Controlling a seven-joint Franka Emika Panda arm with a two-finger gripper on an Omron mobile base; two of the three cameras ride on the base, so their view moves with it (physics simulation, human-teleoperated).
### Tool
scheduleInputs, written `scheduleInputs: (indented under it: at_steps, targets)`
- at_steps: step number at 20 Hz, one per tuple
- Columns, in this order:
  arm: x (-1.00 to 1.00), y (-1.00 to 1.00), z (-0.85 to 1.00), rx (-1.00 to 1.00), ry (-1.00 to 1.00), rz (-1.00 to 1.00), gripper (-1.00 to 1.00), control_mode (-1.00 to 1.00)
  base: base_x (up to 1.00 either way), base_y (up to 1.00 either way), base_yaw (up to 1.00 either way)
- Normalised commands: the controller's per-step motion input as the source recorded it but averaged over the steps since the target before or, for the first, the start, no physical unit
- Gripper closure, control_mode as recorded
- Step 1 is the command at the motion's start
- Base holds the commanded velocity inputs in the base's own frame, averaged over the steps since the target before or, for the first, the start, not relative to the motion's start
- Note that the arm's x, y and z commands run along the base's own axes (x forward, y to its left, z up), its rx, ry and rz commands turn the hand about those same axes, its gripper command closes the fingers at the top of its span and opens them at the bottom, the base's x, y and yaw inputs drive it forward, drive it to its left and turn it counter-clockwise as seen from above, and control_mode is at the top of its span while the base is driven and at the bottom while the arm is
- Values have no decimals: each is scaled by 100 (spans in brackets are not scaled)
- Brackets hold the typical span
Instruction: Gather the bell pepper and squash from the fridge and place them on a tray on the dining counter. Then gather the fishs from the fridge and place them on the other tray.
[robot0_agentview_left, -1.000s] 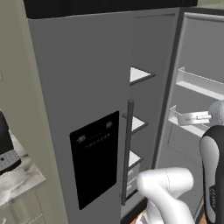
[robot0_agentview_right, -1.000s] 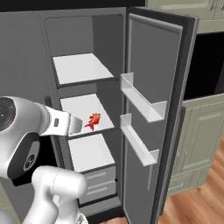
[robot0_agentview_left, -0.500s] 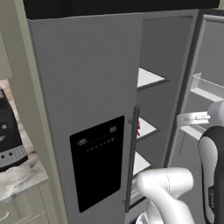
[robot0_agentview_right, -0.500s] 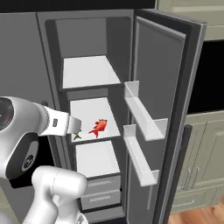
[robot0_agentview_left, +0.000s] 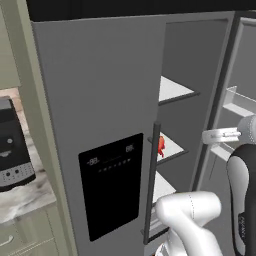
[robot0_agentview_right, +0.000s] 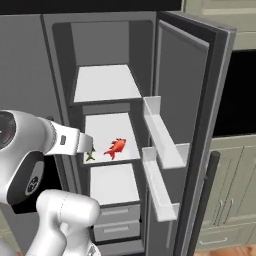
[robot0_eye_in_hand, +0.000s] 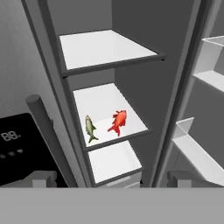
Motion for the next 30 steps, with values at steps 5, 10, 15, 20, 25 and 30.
scheduleInputs:
  at_steps: [5,10,15,20,25,30]
  targets:
    - [0,0,0,0,0,0,-100,100,69,-23,21]
    - [0,0,0,0,0,0,-100,100,57,-17,22]
    - [33,-9,-27,0,5,6,-100,-100,11,-3,4]
    - [41,0,-54,-7,19,0,-100,-100,0,0,0]
    - [58,0,-37,0,18,0,-100,-100,0,0,0]
    - [60,-7,-30,0,14,0,-100,-100,0,0,0]
